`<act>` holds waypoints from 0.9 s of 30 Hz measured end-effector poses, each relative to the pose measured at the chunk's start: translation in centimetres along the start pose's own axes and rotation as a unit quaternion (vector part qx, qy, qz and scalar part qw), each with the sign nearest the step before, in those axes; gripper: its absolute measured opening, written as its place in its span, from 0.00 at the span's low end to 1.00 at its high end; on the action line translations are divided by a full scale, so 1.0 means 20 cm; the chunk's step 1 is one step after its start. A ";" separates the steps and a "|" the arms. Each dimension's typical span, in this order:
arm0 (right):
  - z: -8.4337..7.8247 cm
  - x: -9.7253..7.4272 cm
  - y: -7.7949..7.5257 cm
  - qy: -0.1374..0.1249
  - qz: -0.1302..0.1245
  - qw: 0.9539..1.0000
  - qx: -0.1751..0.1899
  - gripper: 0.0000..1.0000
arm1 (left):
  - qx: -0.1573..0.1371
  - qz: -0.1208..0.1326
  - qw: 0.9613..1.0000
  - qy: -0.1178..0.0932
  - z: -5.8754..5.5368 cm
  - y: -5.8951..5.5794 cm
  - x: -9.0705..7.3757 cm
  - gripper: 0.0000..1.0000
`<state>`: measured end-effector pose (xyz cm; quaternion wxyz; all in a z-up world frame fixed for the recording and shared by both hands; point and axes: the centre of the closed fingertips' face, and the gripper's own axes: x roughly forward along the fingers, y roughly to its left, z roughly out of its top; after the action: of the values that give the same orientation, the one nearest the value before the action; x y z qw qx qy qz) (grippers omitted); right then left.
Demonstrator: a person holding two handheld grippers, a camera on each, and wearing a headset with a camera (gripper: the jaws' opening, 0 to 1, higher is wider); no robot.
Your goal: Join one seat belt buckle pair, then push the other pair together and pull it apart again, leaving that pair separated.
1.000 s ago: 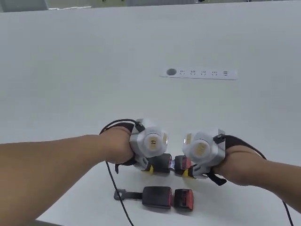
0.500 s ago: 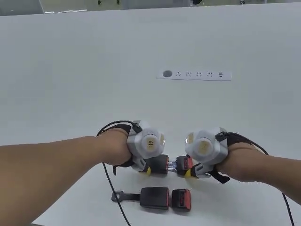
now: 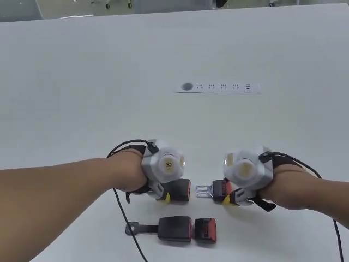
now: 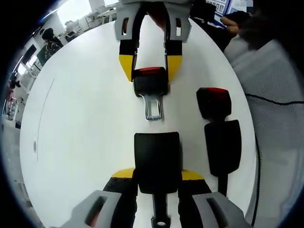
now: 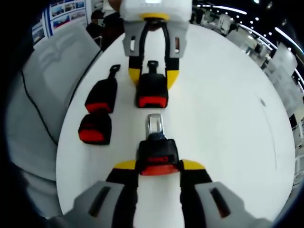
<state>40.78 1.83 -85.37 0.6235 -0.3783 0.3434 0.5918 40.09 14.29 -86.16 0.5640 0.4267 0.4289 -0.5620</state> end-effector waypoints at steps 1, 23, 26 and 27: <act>-0.02 -0.01 0.00 0.003 -0.001 1.000 -0.001 0.32 | -0.001 0.000 1.000 0.000 0.00 0.00 0.00 0.33; -0.33 -0.17 -0.03 0.047 -0.015 0.999 0.014 0.33 | 0.001 0.002 1.000 0.010 0.00 -0.01 -0.01 0.34; -0.34 -0.18 -0.03 0.048 -0.013 0.999 0.012 0.33 | 0.000 0.003 1.000 0.010 0.01 -0.01 -0.01 0.34; -0.34 -0.18 -0.03 0.048 -0.013 0.999 0.011 0.33 | 0.000 0.003 1.000 0.010 0.01 -0.01 -0.01 0.34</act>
<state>41.27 -5.87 -85.53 0.6181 -0.4034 0.3743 0.5613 39.92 14.25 -85.90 0.5615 0.4335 0.4332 -0.5560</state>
